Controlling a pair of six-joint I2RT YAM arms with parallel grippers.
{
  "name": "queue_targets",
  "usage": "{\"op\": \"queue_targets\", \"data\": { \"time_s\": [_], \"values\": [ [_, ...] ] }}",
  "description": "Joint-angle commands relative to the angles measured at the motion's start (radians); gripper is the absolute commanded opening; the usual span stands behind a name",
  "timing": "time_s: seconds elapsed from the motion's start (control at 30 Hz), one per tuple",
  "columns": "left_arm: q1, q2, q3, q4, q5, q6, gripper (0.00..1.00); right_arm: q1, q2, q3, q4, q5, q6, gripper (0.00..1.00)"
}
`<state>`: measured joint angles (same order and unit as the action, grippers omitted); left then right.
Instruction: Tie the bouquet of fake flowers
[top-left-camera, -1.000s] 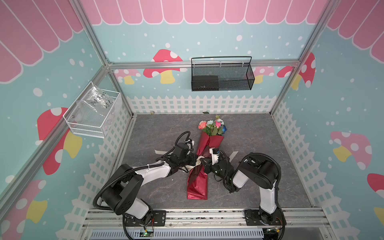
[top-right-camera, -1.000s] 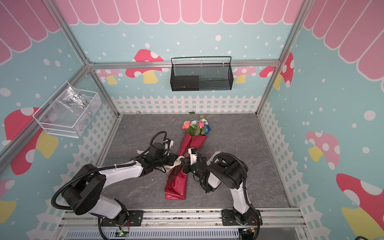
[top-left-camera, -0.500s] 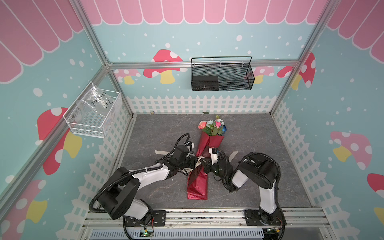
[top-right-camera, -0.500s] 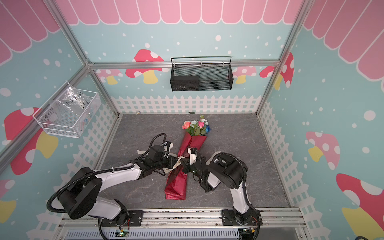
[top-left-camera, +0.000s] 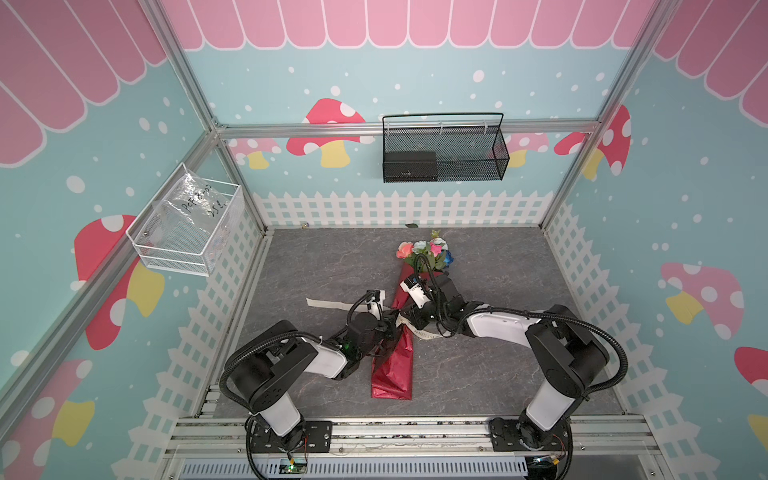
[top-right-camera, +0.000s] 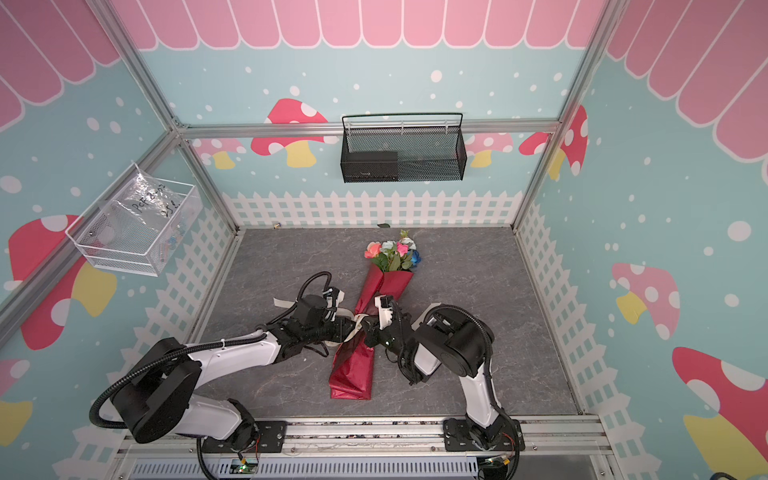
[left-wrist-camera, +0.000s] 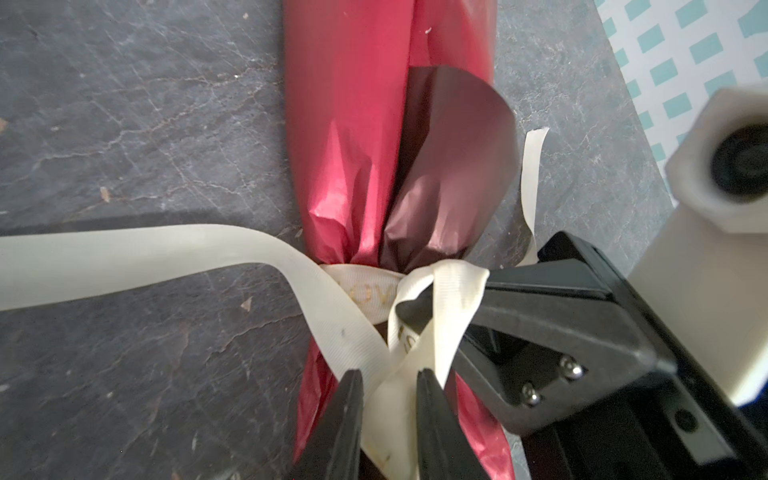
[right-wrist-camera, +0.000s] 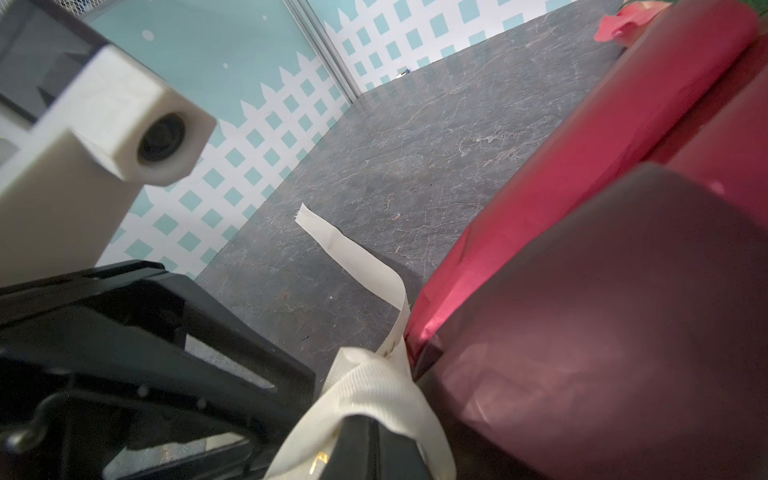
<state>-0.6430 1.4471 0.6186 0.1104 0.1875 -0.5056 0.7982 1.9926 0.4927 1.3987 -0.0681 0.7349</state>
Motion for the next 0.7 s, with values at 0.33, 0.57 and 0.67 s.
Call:
{"op": "queue_targets", "data": {
  "time_s": [0.33,0.57,0.67],
  "values": [
    [-0.003,0.060,0.033,0.061,-0.005,-0.018,0.22,0.002,0.025,0.018,0.013,-0.027,0.003,0.00],
    [-0.001,0.096,0.071,0.090,-0.005,-0.022,0.19,0.002,0.025,0.021,0.012,-0.039,0.000,0.00],
    [0.001,0.095,0.072,0.094,-0.024,-0.022,0.16,0.002,0.026,0.021,0.012,-0.041,-0.002,0.00]
  ]
}}
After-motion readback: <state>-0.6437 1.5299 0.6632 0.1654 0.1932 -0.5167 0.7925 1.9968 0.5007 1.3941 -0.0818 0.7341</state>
